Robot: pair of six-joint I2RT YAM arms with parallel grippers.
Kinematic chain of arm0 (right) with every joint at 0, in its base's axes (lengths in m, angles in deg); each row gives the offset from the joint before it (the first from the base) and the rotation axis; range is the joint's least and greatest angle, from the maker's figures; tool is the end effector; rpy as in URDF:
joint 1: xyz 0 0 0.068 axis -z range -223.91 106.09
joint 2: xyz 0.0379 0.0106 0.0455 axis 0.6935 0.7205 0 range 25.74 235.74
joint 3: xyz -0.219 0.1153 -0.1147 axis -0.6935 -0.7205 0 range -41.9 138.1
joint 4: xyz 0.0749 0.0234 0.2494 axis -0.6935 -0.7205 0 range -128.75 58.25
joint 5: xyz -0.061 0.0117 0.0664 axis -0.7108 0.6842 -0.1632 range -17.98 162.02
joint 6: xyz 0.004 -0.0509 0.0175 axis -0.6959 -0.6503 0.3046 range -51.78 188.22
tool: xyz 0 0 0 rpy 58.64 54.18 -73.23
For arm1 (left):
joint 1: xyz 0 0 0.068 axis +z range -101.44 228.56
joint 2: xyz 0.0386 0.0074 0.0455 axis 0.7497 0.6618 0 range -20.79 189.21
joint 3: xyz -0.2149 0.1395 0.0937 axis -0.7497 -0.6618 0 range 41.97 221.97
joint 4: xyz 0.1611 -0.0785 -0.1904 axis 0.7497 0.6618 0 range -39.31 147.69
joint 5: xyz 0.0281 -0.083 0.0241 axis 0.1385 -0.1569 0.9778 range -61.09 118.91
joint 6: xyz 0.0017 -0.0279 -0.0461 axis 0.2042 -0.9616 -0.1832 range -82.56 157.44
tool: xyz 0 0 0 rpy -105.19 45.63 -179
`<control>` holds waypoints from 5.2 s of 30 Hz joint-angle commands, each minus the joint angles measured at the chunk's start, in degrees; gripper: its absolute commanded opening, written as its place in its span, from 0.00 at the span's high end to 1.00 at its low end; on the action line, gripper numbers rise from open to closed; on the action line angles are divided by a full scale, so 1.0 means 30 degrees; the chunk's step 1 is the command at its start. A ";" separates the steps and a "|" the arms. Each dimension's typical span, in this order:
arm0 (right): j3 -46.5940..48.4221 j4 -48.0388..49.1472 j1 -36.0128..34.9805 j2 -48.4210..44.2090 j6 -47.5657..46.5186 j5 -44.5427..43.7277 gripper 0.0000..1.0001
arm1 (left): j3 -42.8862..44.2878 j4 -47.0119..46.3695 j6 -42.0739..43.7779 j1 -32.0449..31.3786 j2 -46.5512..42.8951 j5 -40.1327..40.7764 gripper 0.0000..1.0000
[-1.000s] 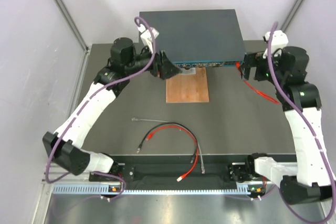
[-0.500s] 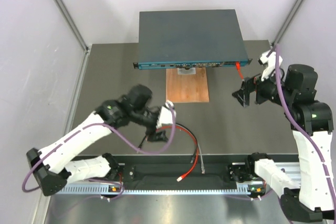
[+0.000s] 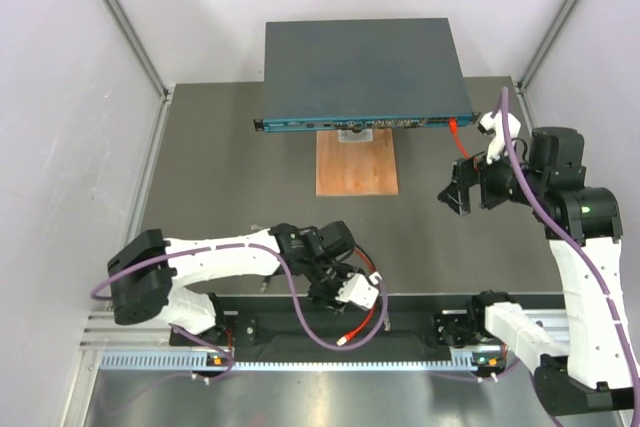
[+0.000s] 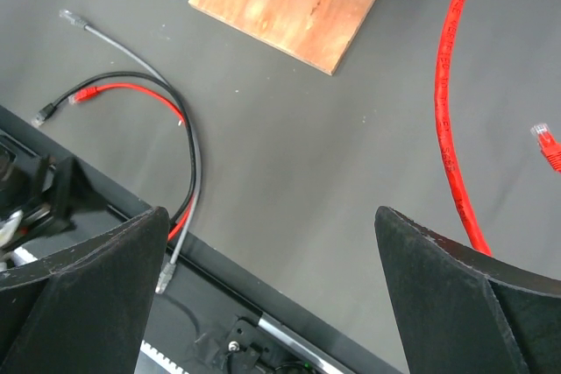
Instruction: Insert the plug into the switch port
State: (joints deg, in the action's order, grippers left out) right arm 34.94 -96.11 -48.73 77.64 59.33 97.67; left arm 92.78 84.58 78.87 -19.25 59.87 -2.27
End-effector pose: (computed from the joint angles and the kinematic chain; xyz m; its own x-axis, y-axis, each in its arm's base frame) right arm 0.1341 0.0269 0.4115 -0.5620 -0.1873 -0.8057 -0.5020 0.8514 0.1523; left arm 0.0833 -0.2530 0.2103 0.3275 0.6963 -0.6387 0.8830 -0.4662 -0.0555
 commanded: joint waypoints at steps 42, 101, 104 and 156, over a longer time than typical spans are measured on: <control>-0.1150 -0.0432 0.0142 -0.1362 -0.1110 -0.0522 0.00 | 0.4774 -0.0959 0.8773 0.4697 0.5931 0.0256 0.90; 0.0427 0.0534 0.0844 0.0247 -0.1490 0.0210 0.00 | 1.0425 0.0829 0.4247 0.4492 0.5637 -0.3932 1.00; 0.1656 0.0886 0.0845 0.0657 -0.1521 0.0093 0.00 | 1.1566 0.0658 0.1440 0.5898 0.4349 -0.4867 1.00; -0.1237 2.1306 -0.1176 0.1537 1.2044 0.8913 0.94 | 1.0018 -2.7966 -3.1710 0.8629 0.4664 -0.6189 1.00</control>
State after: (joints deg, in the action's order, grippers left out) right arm 31.20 -34.49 -51.11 81.97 95.77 124.73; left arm 119.77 7.16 -14.78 6.82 73.75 -21.64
